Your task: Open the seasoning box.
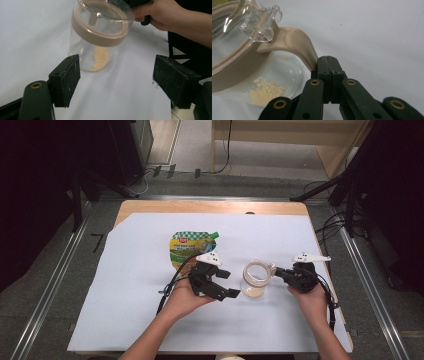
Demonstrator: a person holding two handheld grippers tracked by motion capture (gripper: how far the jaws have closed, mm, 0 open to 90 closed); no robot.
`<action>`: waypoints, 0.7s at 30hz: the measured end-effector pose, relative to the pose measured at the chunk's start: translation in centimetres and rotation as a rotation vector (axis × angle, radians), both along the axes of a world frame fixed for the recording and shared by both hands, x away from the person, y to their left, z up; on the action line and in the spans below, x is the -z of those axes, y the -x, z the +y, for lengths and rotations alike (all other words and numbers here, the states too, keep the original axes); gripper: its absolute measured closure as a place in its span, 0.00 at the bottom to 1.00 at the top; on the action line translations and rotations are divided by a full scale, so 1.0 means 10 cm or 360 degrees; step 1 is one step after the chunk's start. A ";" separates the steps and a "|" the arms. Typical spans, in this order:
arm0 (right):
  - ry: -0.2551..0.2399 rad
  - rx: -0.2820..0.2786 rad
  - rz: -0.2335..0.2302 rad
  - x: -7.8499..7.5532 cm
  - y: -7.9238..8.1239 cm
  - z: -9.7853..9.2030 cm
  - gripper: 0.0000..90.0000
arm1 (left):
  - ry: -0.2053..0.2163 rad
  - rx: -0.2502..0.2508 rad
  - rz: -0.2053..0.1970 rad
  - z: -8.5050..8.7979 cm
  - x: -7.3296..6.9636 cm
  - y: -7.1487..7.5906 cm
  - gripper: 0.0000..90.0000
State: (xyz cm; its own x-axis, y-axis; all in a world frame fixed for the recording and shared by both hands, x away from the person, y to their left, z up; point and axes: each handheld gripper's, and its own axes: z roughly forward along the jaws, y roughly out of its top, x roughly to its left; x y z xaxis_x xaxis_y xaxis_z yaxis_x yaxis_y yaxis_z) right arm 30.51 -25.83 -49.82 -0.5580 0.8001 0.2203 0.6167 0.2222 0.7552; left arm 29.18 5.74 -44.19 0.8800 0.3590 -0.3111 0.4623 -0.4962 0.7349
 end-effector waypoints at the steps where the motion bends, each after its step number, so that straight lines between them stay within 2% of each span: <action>1: 0.0001 -0.0001 -0.0005 0.00 0.00 0.00 1.00 | -0.0008 -0.0002 0.0004 -0.02 0.00 -0.02 0.24; 3: 0.0006 0.0000 -0.0009 0.00 0.00 0.02 1.00 | -0.0032 -0.0018 0.0016 -0.05 0.03 -0.04 0.22; 7: 0.0016 -0.0012 -0.0015 0.00 -0.01 0.03 1.00 | -0.0019 -0.0039 0.0037 -0.09 0.07 -0.06 0.19; 11: 0.0016 -0.0087 0.0005 0.02 -0.03 0.12 1.00 | -0.0060 -0.0048 0.0012 -0.16 0.11 -0.09 0.20; 17: 0.0021 -0.0142 0.0003 0.01 0.01 0.25 1.00 | -0.0128 -0.0039 -0.0041 -0.25 0.17 -0.06 0.15; 21: 0.0040 -0.0160 -0.0001 0.00 0.03 0.29 1.00 | -0.0139 -0.0034 -0.0079 -0.29 0.21 -0.08 0.13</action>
